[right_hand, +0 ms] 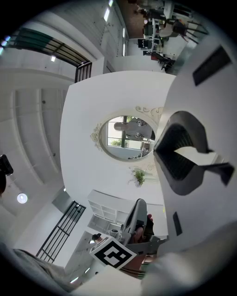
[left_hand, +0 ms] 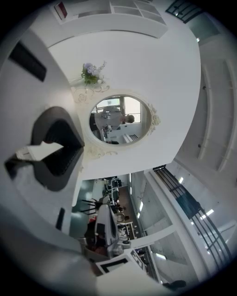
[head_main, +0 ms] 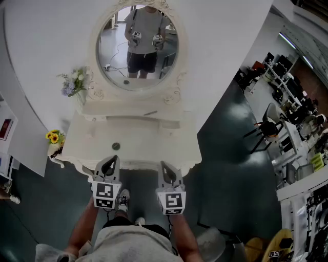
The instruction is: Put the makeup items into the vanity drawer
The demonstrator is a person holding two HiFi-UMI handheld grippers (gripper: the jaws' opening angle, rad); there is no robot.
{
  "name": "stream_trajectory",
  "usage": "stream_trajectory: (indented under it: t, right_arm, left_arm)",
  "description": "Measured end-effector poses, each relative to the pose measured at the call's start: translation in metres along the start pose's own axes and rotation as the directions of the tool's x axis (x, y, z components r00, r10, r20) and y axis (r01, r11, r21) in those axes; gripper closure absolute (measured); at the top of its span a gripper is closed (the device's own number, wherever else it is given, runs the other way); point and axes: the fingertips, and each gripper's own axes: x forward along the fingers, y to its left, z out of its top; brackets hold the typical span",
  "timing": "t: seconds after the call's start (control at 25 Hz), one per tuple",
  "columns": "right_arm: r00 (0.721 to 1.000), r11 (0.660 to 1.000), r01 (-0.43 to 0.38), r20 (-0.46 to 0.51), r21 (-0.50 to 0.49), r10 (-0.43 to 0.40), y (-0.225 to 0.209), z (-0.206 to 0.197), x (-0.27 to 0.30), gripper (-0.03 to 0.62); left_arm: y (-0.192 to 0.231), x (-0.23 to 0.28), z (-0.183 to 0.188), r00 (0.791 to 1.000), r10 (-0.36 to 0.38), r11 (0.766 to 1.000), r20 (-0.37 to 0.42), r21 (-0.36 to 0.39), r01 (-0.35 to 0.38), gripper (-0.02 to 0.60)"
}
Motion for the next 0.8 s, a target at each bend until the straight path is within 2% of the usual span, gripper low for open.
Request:
stream_trajectory:
  t: [0.24,0.8]
  right_arm:
    - [1.000,1.000,-0.008,-0.017,0.010,0.008,0.006,-0.004,0.016,0.583]
    - [0.975,0.981,-0.184,-0.114,0.057,0.189,0.069,-0.040,0.107,0.583]
  left_arm:
    - [0.013,0.005,-0.006,1.000,0.014,1.000,-0.013,-0.007,-0.014,0.581]
    - [0.083,0.029,-0.063,0.986,0.099,0.992,-0.132,-0.070,-0.109,0.581]
